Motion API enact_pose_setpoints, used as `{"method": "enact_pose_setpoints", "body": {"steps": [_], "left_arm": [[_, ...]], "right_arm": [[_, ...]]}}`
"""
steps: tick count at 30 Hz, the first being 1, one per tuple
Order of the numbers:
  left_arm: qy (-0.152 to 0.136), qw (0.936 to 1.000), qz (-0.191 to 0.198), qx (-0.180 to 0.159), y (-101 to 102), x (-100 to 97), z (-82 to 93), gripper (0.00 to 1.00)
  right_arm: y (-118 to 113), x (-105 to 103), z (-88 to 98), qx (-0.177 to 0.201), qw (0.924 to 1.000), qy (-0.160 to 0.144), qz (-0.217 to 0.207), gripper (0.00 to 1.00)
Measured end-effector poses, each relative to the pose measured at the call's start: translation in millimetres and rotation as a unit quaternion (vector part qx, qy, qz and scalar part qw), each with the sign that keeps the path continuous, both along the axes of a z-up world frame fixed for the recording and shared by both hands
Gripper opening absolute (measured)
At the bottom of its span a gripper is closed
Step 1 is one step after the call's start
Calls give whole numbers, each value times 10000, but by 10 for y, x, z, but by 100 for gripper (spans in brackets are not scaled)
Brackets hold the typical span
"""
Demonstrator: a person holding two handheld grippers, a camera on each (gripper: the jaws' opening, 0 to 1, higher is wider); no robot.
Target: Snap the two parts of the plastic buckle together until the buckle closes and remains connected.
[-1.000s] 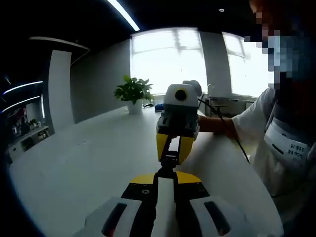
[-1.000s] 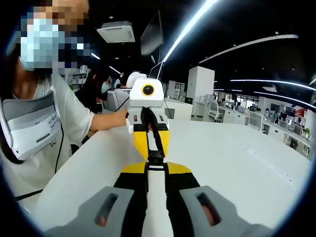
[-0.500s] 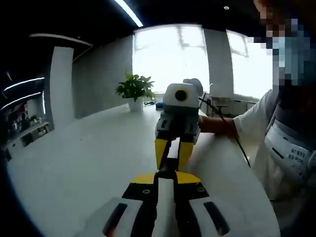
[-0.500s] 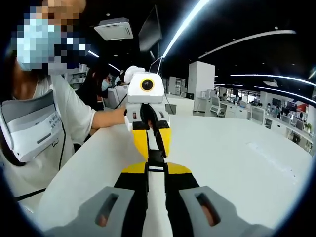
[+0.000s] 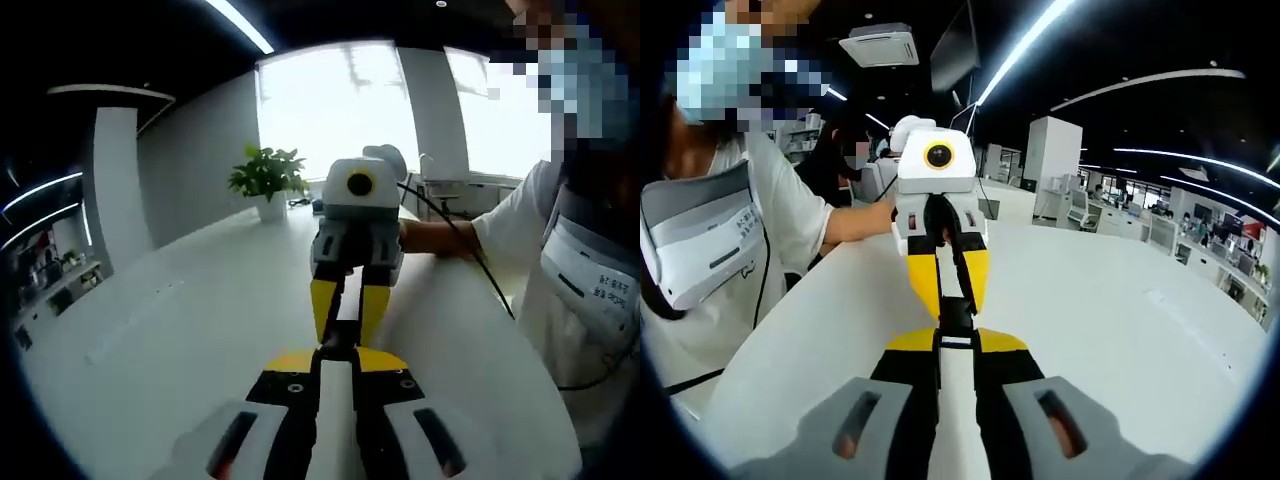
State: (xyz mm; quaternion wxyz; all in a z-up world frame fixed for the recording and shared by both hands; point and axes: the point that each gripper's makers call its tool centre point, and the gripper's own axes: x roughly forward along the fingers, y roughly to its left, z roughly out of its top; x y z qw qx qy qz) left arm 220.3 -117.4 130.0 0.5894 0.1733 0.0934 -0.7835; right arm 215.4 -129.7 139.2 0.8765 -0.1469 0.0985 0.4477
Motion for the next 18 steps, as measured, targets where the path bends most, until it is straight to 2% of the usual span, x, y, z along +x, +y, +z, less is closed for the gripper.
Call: {"method": "enact_pose_setpoints", "body": {"steps": [5,13,18], "left_arm": [[-26,10000,72,-37,-7,51,19,10],[-12,9999,93,-83,2,63,72,10],[-45,9999,100,-97,8,69,85,10]], "right_arm": [[-19,61,-31,118,9999,38,-97,11],[8,57,4,82,9998,-156,-90,12],[9,62,-11,74,9998,-125,-105,12]]}}
